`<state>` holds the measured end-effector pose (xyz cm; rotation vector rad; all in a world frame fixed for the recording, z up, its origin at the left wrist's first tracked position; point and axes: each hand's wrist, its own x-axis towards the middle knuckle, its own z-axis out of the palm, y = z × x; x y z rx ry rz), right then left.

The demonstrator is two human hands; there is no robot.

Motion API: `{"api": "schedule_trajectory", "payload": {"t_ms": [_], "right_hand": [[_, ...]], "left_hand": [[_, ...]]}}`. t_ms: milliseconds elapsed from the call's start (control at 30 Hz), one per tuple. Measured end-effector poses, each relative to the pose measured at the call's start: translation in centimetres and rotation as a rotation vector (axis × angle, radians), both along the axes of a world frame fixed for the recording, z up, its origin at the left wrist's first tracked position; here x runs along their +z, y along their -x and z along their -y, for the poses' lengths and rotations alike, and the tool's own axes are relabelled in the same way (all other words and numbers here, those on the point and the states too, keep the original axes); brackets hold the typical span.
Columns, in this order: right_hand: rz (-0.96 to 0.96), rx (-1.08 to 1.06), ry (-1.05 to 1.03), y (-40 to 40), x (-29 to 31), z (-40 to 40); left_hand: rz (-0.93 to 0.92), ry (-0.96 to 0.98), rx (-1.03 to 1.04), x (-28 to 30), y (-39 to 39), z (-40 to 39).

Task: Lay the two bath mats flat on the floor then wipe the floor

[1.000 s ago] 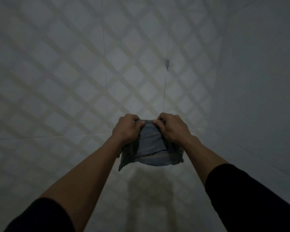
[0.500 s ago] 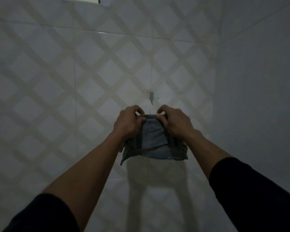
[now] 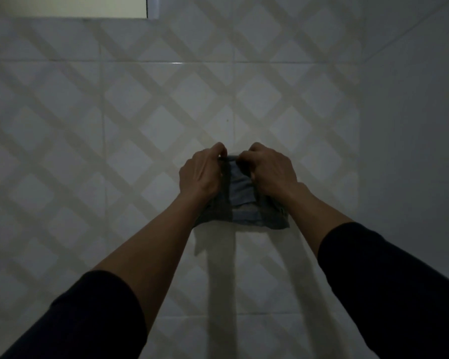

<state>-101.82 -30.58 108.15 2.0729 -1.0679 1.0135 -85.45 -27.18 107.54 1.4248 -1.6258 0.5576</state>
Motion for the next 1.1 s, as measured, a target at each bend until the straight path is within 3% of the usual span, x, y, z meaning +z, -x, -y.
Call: {"api": "schedule_trajectory", "payload": {"t_ms": [233, 533, 700, 900, 1100], "right_hand": [[0.119, 0.067, 0.077, -0.1, -2.8, 1.8], [0.306, 0.170, -0.017, -0.8, -6.1, 1.8], [0.303, 0.149, -0.062, -0.8, -7.3, 1.4], [0.228, 0.044, -0.094, -0.5, -10.1, 0.7], [0.247, -0.067, -0.361, -0.1, -16.3, -3.4]], "left_hand": [[-0.011, 0.058, -0.004, -1.7, -0.1, 1.6], [-0.134, 0.048, -0.024, -4.5, 0.8, 1.2], [-0.147, 0.009, -0.015, -4.7, 1.6, 0.7], [-0.114, -0.168, -0.022, -5.7, 1.5, -0.7], [-0.030, -0.362, -0.006, -12.1, -0.4, -4.2]]}}
